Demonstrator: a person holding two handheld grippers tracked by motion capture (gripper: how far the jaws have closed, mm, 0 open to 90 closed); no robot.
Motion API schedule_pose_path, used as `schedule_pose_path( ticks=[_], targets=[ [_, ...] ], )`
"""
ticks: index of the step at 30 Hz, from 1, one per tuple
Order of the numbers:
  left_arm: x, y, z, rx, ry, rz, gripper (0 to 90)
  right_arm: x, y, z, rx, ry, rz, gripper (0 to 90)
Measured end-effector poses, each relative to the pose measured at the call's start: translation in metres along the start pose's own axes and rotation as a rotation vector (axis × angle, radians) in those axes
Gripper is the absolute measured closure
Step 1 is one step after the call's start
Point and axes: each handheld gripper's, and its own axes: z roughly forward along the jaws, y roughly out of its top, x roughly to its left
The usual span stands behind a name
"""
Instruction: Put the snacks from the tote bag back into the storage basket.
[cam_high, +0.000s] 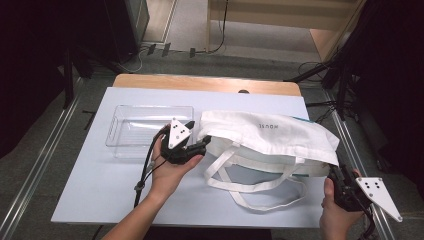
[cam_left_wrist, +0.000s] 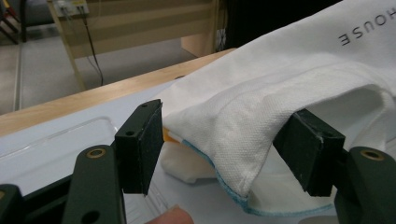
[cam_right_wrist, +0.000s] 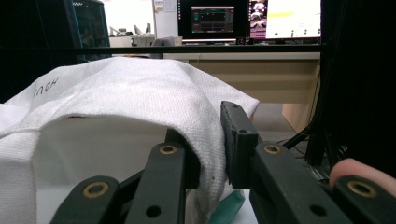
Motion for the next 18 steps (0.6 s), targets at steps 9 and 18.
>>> schedule_pose_path(
  ticks=[9, 18],
  targets=[
    [-0.028, 0.004, 0.017, 0.050, 0.031, 0.139, 38.8, 0.002, 0.000, 0.005, -0.006, 0.012, 0.010, 79.8],
    [-0.037, 0.026, 0.032, 0.032, 0.018, 0.177, 47.0, -0.005, -0.002, 0.004, 0.005, 0.016, 0.006, 78.4]
  ],
)
